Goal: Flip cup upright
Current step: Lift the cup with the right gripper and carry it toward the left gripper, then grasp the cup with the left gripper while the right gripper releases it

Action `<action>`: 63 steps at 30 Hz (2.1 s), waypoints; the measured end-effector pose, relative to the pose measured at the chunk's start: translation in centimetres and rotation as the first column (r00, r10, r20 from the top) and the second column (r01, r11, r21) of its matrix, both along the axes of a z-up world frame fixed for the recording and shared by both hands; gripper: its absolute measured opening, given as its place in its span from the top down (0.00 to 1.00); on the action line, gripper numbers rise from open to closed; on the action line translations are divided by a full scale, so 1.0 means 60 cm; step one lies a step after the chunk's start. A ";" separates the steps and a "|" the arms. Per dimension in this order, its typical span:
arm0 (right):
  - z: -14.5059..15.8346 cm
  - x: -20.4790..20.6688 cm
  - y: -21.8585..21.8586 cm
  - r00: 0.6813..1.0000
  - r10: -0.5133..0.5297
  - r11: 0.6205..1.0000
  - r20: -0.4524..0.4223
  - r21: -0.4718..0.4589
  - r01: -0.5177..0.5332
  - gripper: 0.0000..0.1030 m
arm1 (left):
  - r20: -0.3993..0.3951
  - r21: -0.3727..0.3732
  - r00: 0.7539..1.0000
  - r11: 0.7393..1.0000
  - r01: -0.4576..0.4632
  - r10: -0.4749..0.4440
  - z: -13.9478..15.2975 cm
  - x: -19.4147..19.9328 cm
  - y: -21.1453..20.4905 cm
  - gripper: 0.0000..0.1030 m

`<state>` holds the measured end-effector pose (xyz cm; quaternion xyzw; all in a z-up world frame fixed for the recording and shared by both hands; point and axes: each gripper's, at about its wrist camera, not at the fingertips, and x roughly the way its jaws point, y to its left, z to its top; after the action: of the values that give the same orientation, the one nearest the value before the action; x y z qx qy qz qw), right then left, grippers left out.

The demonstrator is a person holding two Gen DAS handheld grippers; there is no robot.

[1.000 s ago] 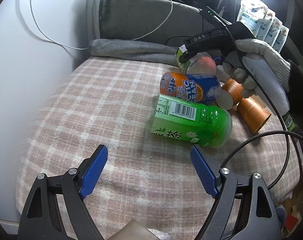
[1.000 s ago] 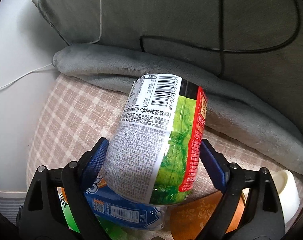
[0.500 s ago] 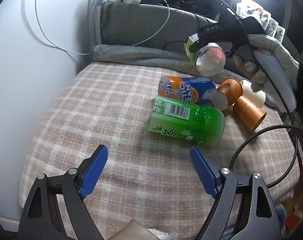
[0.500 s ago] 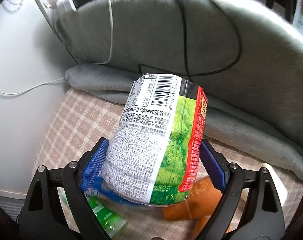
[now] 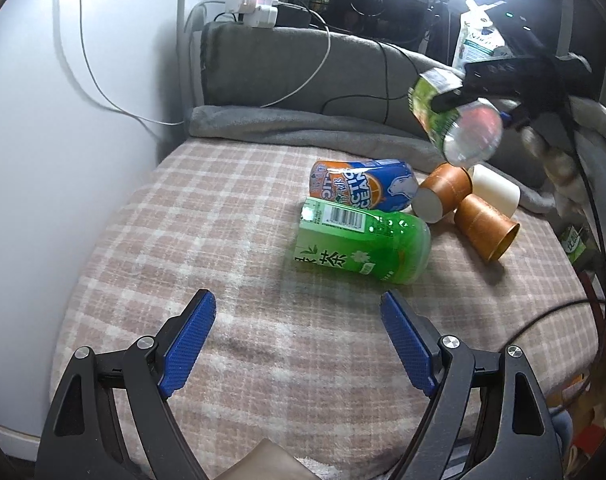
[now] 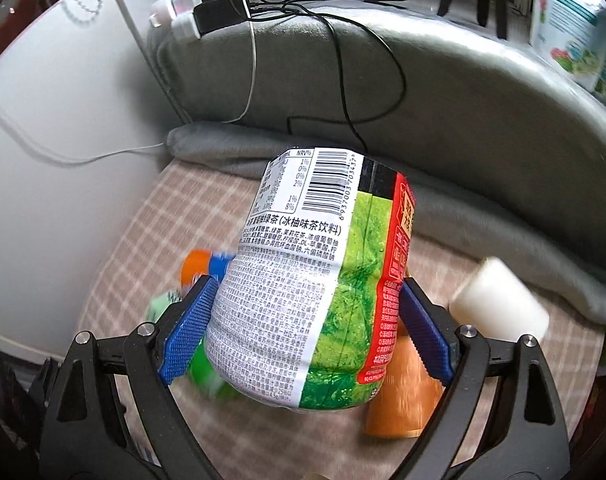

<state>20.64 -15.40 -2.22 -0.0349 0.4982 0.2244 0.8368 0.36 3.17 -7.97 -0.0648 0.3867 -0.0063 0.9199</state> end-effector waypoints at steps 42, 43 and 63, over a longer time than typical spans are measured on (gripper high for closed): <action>-0.153 -0.239 -0.078 0.989 -0.079 0.996 -0.129 0.035 0.084 0.10 | -0.264 -0.318 0.940 0.940 0.126 -0.215 -0.044 0.084 -0.082 0.18; -0.151 -0.240 -0.081 0.989 -0.077 0.996 -0.123 0.033 0.082 0.10 | -0.267 -0.318 0.937 0.938 0.134 -0.224 -0.044 0.086 -0.087 0.18; -0.145 -0.235 -0.129 0.988 -0.061 0.987 -0.144 0.137 0.081 0.09 | -0.293 -0.411 0.912 0.899 0.150 -0.286 -0.039 0.128 -0.130 0.18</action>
<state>6.56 -23.16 -10.94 0.0584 0.5391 0.2313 0.8078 8.03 -4.64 -10.31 -0.1972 0.5386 -0.1740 0.8004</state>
